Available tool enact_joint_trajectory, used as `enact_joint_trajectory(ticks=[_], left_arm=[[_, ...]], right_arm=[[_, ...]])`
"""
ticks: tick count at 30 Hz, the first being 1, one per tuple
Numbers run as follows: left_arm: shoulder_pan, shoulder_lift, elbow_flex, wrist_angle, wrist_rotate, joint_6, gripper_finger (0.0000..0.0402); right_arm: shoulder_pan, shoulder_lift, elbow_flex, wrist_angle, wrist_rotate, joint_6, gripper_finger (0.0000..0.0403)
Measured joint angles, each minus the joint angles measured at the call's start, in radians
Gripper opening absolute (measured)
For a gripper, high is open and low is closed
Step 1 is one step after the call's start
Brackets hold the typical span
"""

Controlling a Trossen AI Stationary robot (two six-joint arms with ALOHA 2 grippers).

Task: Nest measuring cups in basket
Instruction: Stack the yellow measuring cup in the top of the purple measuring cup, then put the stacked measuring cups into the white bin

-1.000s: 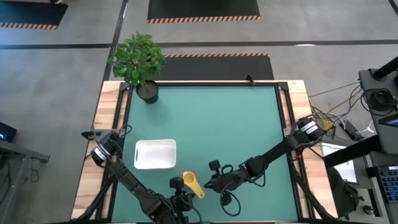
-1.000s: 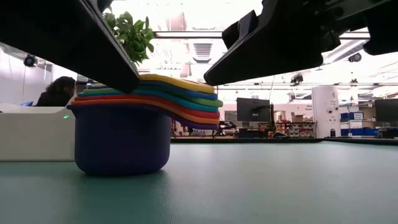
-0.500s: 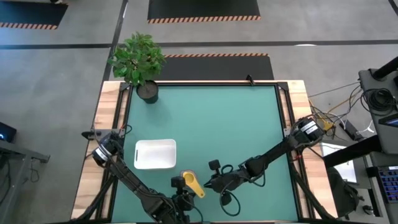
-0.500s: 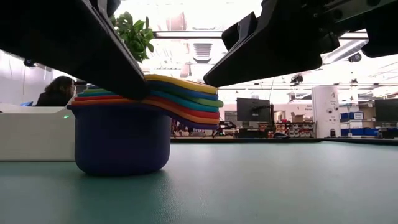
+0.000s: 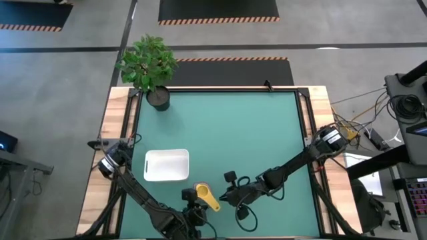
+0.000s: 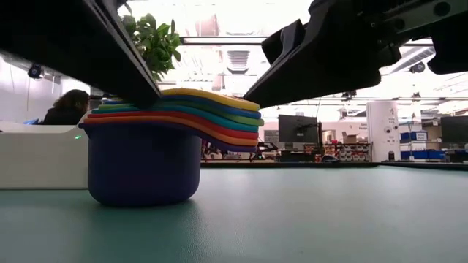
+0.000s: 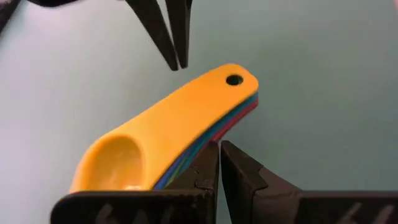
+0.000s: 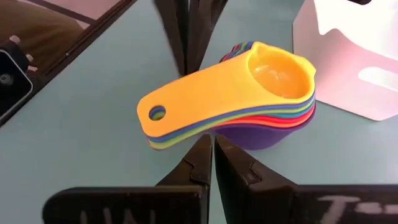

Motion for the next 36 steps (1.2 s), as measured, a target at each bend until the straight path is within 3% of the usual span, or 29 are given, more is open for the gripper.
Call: enact_joint_trajectory(ticks=[3, 9, 19, 26, 29, 36], left_arm=[[-0.014, -0.023, 0.074, -0.138, 0.022, 0.006, 0.0], [-0.012, -0.032, 0.225, -0.329, 0.225, 0.166, 0.0], [0.037, -0.033, 0.26, -0.367, 0.277, 0.351, 0.0], [0.084, -0.033, 0.255, -0.38, 0.32, 0.356, 0.0003], [0.11, -0.034, 0.254, -0.404, 0.408, 0.347, 0.0022], [0.123, -0.034, 0.226, -0.424, 0.409, 0.322, 0.0121]], right_arm=[[0.0, -0.003, 0.0, -0.015, 0.0, -0.004, 0.0009], [0.0, -0.008, 0.0, -0.013, 0.007, -0.029, 0.0009], [-0.022, -0.059, 0.0, -0.071, 0.205, -0.186, 0.0009], [-0.086, -0.169, -0.002, -0.188, 0.211, -0.225, 0.0009], [-0.116, -0.219, -0.006, -0.193, 0.209, -0.248, 0.0009], [-0.153, -0.317, -0.013, -0.192, 0.2, -0.282, 0.0009]])
